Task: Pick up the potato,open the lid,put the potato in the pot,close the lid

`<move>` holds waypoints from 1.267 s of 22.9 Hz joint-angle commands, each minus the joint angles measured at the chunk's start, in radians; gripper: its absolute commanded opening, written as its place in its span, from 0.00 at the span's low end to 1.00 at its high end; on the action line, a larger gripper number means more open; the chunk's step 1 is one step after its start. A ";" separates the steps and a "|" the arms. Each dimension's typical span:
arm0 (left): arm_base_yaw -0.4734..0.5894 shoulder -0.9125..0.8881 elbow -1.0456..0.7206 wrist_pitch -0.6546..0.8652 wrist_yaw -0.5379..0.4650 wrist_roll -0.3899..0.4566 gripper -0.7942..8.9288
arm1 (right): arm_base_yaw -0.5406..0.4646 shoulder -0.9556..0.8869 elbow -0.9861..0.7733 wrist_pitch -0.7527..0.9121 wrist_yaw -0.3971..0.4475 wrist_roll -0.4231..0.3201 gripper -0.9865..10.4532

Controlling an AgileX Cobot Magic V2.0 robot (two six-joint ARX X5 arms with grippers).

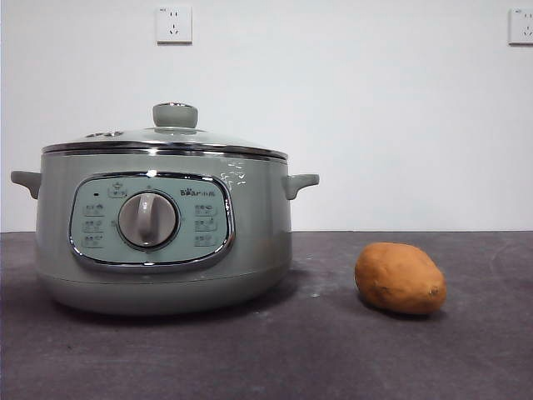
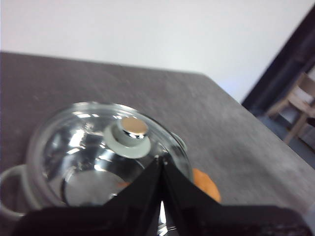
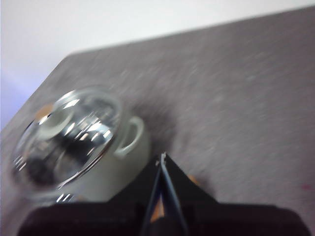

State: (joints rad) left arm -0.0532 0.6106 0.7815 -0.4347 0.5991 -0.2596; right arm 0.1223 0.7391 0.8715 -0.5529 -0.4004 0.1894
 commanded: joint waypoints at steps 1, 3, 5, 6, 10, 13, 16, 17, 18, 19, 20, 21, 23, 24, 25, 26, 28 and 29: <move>0.002 0.058 0.042 -0.023 0.044 0.053 0.15 | -0.002 0.053 0.022 -0.017 -0.080 -0.060 0.13; 0.001 0.095 0.061 -0.023 0.062 0.053 0.31 | -0.002 0.079 0.022 -0.016 -0.101 -0.060 0.23; -0.001 0.124 0.074 -0.024 0.062 0.052 0.45 | -0.002 0.103 0.022 -0.018 -0.097 -0.059 0.40; -0.001 0.133 0.077 -0.023 0.063 0.051 0.47 | -0.002 0.112 0.022 -0.018 -0.097 -0.058 0.48; -0.008 0.158 0.078 -0.023 0.062 0.051 0.47 | 0.000 0.143 0.022 -0.020 -0.095 -0.051 0.58; -0.021 0.163 0.078 -0.019 0.059 0.051 0.47 | 0.044 0.185 0.026 -0.021 -0.065 -0.048 0.58; -0.033 0.163 0.078 -0.003 0.058 0.050 0.47 | 0.180 0.280 0.058 -0.043 0.108 -0.048 0.58; -0.036 0.163 0.078 -0.002 0.057 0.050 0.47 | 0.225 0.316 0.070 -0.048 0.161 -0.048 0.58; -0.040 0.164 0.078 -0.002 0.056 0.050 0.47 | 0.274 0.365 0.082 -0.047 0.225 -0.049 0.58; -0.042 0.164 0.078 -0.002 0.056 0.050 0.47 | 0.307 0.405 0.090 -0.047 0.277 -0.049 0.58; -0.045 0.163 0.078 -0.002 0.056 0.050 0.47 | 0.340 0.457 0.097 -0.047 0.330 -0.049 0.58; -0.047 0.164 0.078 -0.003 0.056 0.050 0.47 | 0.362 0.498 0.099 -0.045 0.357 -0.049 0.58; -0.050 0.164 0.078 -0.004 0.056 0.050 0.47 | 0.386 0.594 0.099 -0.022 0.359 -0.048 0.58; -0.053 0.164 0.078 -0.004 0.056 0.050 0.47 | 0.392 0.637 0.099 -0.002 0.364 -0.047 0.58; -0.053 0.164 0.078 -0.005 0.056 0.050 0.47 | 0.398 0.679 0.099 0.019 0.384 -0.039 0.58; -0.053 0.164 0.078 -0.006 0.056 0.050 0.47 | 0.401 0.718 0.099 0.043 0.397 -0.035 0.58; -0.053 0.164 0.078 -0.010 0.056 0.050 0.47 | 0.402 0.788 0.099 0.081 0.408 -0.027 0.58; -0.053 0.164 0.078 -0.010 0.056 0.050 0.47 | 0.402 0.816 0.099 0.095 0.409 -0.021 0.57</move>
State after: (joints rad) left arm -0.1024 0.7750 0.8528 -0.4480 0.6540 -0.2241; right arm 0.5224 1.5490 0.9703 -0.4625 0.0040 0.1532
